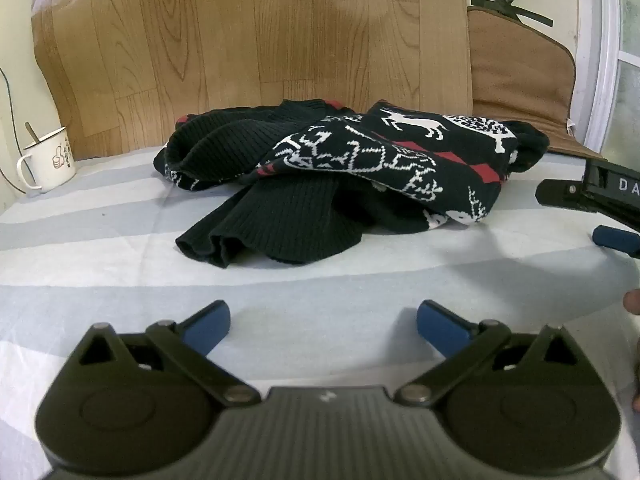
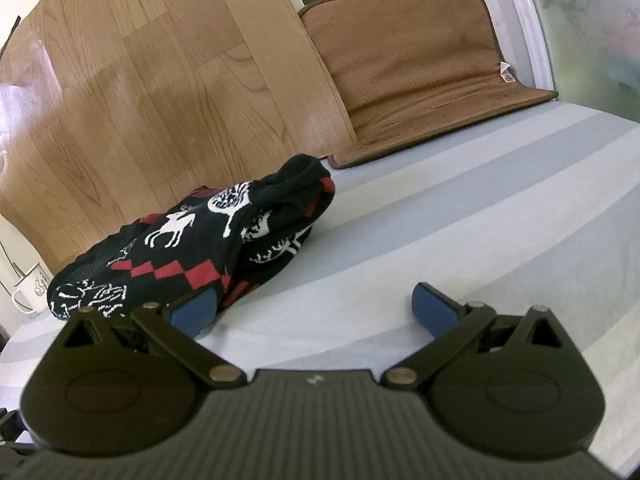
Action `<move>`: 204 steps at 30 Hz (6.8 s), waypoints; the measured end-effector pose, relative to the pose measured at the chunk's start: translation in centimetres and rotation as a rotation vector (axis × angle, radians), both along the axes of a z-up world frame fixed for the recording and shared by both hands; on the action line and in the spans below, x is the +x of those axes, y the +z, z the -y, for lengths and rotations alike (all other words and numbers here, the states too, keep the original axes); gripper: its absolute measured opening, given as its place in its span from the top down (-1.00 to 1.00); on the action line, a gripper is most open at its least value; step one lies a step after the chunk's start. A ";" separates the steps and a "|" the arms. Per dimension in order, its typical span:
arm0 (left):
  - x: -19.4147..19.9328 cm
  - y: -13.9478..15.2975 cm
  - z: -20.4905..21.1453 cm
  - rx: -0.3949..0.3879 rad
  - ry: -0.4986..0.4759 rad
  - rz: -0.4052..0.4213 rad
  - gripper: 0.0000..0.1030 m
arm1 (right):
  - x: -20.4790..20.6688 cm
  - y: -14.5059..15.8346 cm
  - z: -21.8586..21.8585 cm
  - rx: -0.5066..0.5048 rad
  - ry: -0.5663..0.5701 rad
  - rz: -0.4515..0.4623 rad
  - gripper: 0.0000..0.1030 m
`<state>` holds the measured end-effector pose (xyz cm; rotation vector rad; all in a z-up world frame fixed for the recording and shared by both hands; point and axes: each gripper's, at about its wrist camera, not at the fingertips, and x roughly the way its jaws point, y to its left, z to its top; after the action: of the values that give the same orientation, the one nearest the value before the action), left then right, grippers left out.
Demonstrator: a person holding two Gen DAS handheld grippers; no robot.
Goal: Fold small clothes
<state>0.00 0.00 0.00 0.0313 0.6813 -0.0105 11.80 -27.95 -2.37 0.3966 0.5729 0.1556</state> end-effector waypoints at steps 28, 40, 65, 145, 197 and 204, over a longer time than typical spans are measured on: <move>-1.1 0.3 -0.8 0.002 -0.109 0.021 -1.00 | -0.1 -0.2 0.3 0.018 0.000 0.005 -1.00; -0.8 0.5 -1.8 -0.068 -0.063 0.015 -1.00 | -0.1 -0.2 0.3 0.020 0.000 0.005 -1.00; -0.9 1.1 -3.3 -0.102 0.005 0.053 -0.99 | -0.1 -0.3 0.3 0.018 0.000 0.005 -1.00; 7.2 4.5 -12.1 0.284 -0.099 0.281 -0.98 | 9.4 12.4 -11.4 -0.487 0.782 0.210 -0.58; 15.0 11.3 -6.4 0.498 -0.273 0.399 0.60 | -1.4 20.2 -5.0 -0.554 0.418 0.744 0.83; 5.5 22.0 -5.8 0.496 -0.137 0.642 0.59 | -5.6 27.3 -3.5 -0.497 0.300 0.932 0.83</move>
<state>5.54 5.76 21.96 0.5367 0.0247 0.0361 6.17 -24.43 24.92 -0.2621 -0.2636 0.4424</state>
